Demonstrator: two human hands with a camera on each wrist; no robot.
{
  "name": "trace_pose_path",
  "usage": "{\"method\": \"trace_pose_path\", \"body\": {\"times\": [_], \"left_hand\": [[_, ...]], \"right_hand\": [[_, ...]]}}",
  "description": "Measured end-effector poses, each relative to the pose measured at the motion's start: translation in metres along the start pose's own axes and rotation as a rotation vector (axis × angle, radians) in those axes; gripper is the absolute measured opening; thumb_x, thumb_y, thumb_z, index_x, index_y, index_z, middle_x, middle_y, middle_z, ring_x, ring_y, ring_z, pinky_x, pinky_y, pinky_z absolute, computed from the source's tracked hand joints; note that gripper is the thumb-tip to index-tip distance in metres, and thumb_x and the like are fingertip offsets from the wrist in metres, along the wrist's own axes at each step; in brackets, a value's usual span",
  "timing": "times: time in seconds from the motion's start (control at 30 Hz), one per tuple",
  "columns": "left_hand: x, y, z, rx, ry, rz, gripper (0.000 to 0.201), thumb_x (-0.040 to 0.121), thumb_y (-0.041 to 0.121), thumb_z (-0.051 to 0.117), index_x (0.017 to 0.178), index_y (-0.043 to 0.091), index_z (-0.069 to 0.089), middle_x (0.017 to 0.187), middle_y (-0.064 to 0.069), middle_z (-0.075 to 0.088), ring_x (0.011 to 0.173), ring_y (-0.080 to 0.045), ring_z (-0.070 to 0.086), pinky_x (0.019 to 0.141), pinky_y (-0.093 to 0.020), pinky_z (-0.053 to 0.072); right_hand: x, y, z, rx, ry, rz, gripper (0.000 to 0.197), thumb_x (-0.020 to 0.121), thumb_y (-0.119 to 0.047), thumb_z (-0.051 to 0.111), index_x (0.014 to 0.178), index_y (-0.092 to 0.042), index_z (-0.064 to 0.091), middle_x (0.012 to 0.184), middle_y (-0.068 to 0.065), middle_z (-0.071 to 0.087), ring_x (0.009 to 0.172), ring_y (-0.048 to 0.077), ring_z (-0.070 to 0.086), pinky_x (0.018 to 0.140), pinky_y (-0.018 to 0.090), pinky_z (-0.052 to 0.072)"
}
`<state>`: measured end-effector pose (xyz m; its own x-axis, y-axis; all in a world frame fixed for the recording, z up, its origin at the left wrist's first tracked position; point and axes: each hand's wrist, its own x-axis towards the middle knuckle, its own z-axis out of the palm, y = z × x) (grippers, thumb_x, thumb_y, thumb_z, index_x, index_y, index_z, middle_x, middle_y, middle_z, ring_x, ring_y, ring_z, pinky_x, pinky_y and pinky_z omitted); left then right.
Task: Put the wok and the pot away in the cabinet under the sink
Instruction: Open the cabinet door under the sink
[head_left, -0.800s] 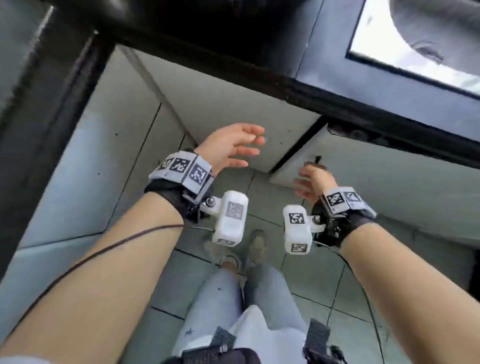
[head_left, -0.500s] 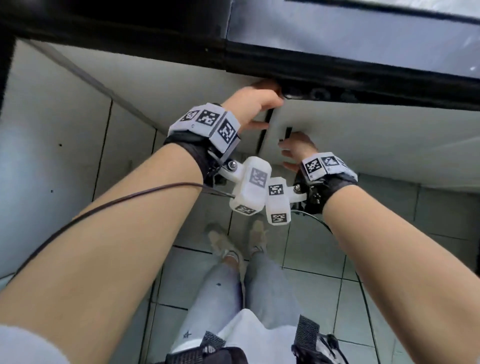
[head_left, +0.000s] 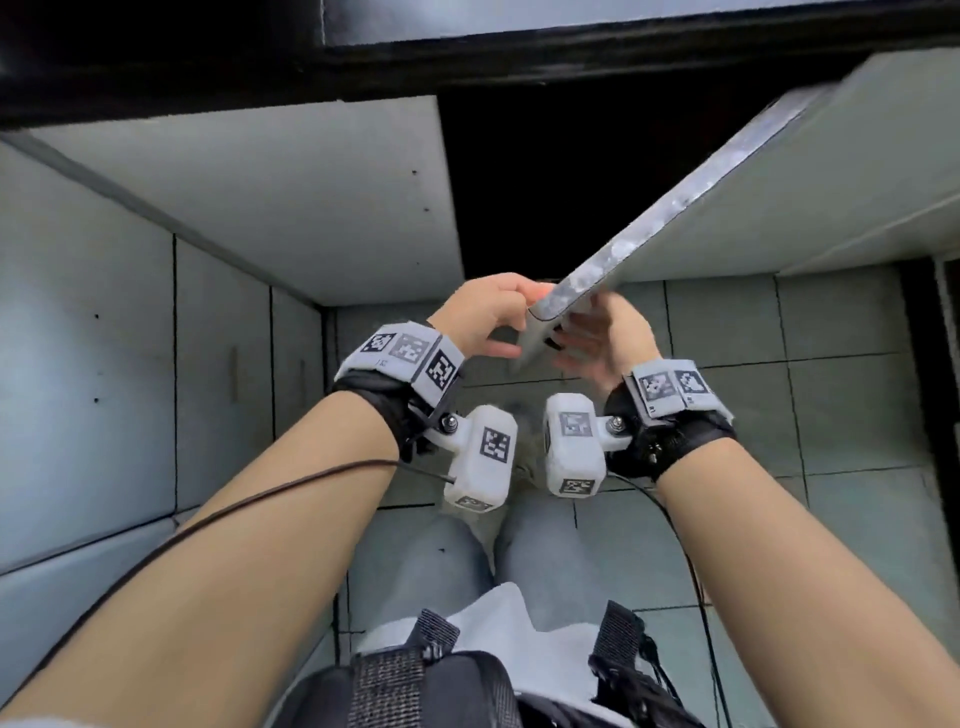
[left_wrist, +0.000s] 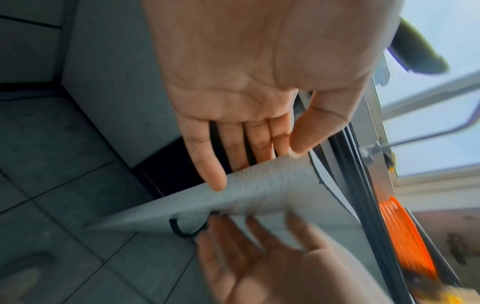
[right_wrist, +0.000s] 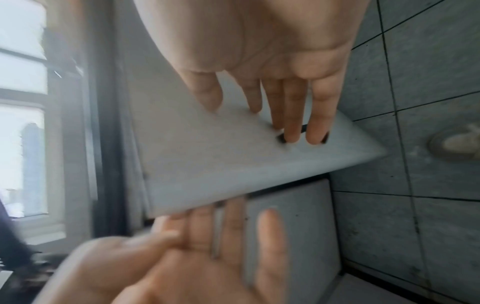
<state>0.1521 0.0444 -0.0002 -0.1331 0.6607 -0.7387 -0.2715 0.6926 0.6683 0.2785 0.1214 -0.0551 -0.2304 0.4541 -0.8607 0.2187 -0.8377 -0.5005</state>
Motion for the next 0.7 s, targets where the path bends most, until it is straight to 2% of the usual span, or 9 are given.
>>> {"method": "trace_pose_path", "body": {"times": [0.07,0.17,0.23,0.3,0.37,0.43,0.5,0.6,0.7], "left_hand": [[-0.005,-0.008,0.019,0.026,-0.05,-0.007,0.035,0.08,-0.01,0.033,0.092,0.011,0.057,0.119,0.009,0.059,0.102,-0.005,0.056,0.072,-0.023,0.054],[-0.012,-0.015,0.046,0.053,-0.078,-0.029,0.038,0.079,-0.01,0.031,0.098,0.01,0.058,0.114,0.009,0.063,0.097,-0.002,0.059,0.064,-0.021,0.054],[-0.013,-0.018,0.064,0.071,-0.089,-0.049,0.039,0.079,-0.008,0.031,0.092,0.014,0.061,0.109,0.007,0.064,0.099,-0.005,0.061,0.069,-0.022,0.053],[-0.013,-0.02,0.081,0.077,-0.095,-0.069,0.042,0.081,-0.006,0.031,0.089,0.02,0.063,0.109,0.005,0.065,0.106,-0.009,0.06,0.082,-0.026,0.051],[-0.013,-0.023,0.101,0.07,-0.115,-0.097,0.04,0.08,-0.002,0.034,0.094,0.021,0.064,0.113,0.002,0.065,0.111,-0.011,0.06,0.09,-0.029,0.048],[-0.012,-0.025,0.126,0.029,-0.167,-0.124,0.033,0.08,0.005,0.042,0.096,0.023,0.065,0.117,0.0,0.064,0.111,-0.012,0.061,0.09,-0.029,0.049],[-0.011,-0.023,0.156,0.017,-0.243,-0.144,0.028,0.087,0.008,0.043,0.098,0.024,0.063,0.119,0.0,0.061,0.104,-0.012,0.062,0.089,-0.027,0.048],[-0.003,-0.01,0.204,0.058,-0.319,-0.103,0.035,0.093,0.008,0.039,0.119,0.022,0.056,0.121,0.005,0.057,0.093,-0.008,0.062,0.081,-0.023,0.05],[0.005,0.009,0.241,-0.008,-0.323,-0.045,0.044,0.095,0.018,0.041,0.139,0.023,0.046,0.13,0.01,0.051,0.103,-0.011,0.058,0.082,-0.025,0.049]], "right_hand": [[-0.02,-0.002,-0.019,0.057,-0.032,-0.068,0.059,0.087,-0.057,0.042,0.119,-0.009,0.059,0.121,0.012,0.063,0.112,0.031,0.061,0.083,0.041,0.053],[-0.043,-0.011,-0.044,-0.056,-0.024,-0.204,0.068,0.083,-0.064,0.042,0.133,-0.018,0.048,0.135,0.004,0.055,0.122,0.024,0.054,0.091,0.048,0.049],[-0.052,-0.016,-0.059,-0.167,0.008,-0.321,0.065,0.079,-0.054,0.057,0.131,-0.016,0.046,0.128,-0.002,0.055,0.117,0.015,0.054,0.095,0.046,0.047],[-0.053,-0.016,-0.075,-0.29,0.042,-0.429,0.066,0.075,-0.033,0.07,0.132,-0.013,0.044,0.117,-0.003,0.053,0.111,0.012,0.052,0.099,0.041,0.045],[-0.055,-0.013,-0.094,-0.399,0.082,-0.455,0.073,0.075,-0.018,0.069,0.14,-0.015,0.037,0.118,-0.003,0.05,0.115,0.014,0.05,0.102,0.038,0.044],[-0.06,-0.013,-0.118,-0.463,0.097,-0.47,0.073,0.069,-0.017,0.063,0.138,-0.02,0.041,0.117,0.001,0.056,0.111,0.016,0.055,0.096,0.037,0.049],[-0.065,-0.014,-0.147,-0.505,0.09,-0.506,0.061,0.064,-0.016,0.056,0.124,-0.023,0.053,0.106,0.005,0.063,0.092,0.014,0.058,0.083,0.031,0.051],[-0.075,-0.024,-0.196,-0.57,0.074,-0.535,0.039,0.075,-0.003,0.054,0.107,-0.024,0.06,0.087,-0.002,0.063,0.076,0.007,0.056,0.07,0.014,0.045],[-0.079,-0.033,-0.232,-0.686,0.194,-0.547,0.039,0.085,-0.008,0.049,0.121,-0.018,0.059,0.084,-0.009,0.061,0.073,0.002,0.054,0.068,0.017,0.039]]}}
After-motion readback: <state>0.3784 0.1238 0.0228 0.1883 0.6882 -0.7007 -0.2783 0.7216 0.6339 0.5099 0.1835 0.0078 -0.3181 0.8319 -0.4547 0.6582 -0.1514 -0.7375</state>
